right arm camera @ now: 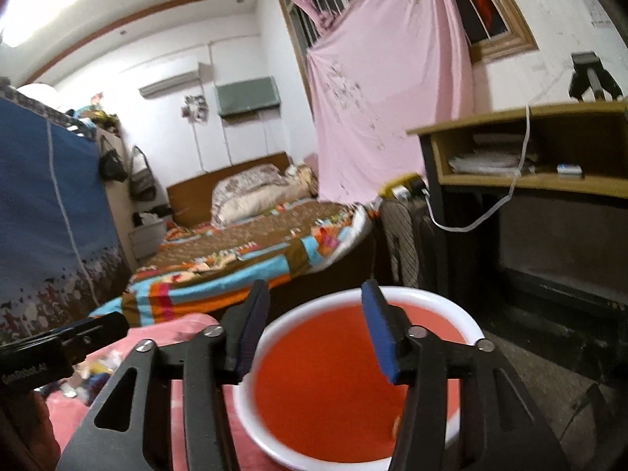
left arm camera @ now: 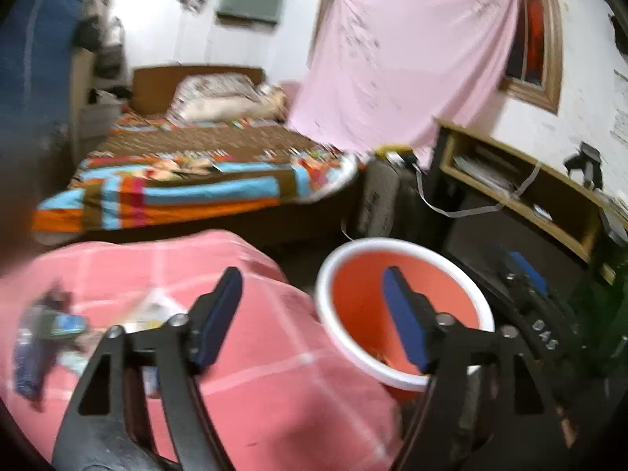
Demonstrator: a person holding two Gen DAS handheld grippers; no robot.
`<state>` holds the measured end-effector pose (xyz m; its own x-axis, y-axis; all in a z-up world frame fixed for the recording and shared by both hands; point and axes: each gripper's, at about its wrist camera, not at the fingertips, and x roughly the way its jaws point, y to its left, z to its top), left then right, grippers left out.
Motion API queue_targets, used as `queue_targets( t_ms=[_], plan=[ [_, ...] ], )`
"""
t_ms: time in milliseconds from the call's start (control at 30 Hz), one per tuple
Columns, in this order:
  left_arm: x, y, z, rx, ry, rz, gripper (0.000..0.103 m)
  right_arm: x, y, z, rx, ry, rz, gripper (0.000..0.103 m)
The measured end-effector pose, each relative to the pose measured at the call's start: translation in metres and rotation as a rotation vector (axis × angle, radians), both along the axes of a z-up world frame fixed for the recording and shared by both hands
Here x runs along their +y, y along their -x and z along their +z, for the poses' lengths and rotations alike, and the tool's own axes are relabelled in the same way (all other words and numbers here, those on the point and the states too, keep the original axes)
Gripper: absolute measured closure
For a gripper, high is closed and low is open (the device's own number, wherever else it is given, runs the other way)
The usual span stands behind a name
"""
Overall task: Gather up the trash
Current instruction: 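Open both tools to drop the paper and grey wad into the bucket, then grasp the blue wrapper with left tool while right tool grasps the blue packet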
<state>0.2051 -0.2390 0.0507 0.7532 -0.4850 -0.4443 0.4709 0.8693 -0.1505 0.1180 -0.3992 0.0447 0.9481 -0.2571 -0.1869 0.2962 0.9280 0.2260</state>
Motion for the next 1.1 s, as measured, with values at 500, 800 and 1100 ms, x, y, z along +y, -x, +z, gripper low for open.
queue_targets(
  t_ms=[500, 800, 1100],
  plan=[
    [0.14, 0.049, 0.015, -0.218, 0.059, 0.364, 0.015, 0.106, 0.003, 0.032, -0.143, 0.182, 0.207, 0.0],
    [0.204, 0.074, 0.005, -0.341, -0.006, 0.477, 0.015, 0.157, -0.002, 0.031, -0.228, 0.237, 0.348, 0.0],
    [0.215, 0.059, -0.008, -0.296, -0.05, 0.462, 0.015, 0.179, -0.026, 0.017, -0.109, 0.274, 0.357, 0.0]
  ],
)
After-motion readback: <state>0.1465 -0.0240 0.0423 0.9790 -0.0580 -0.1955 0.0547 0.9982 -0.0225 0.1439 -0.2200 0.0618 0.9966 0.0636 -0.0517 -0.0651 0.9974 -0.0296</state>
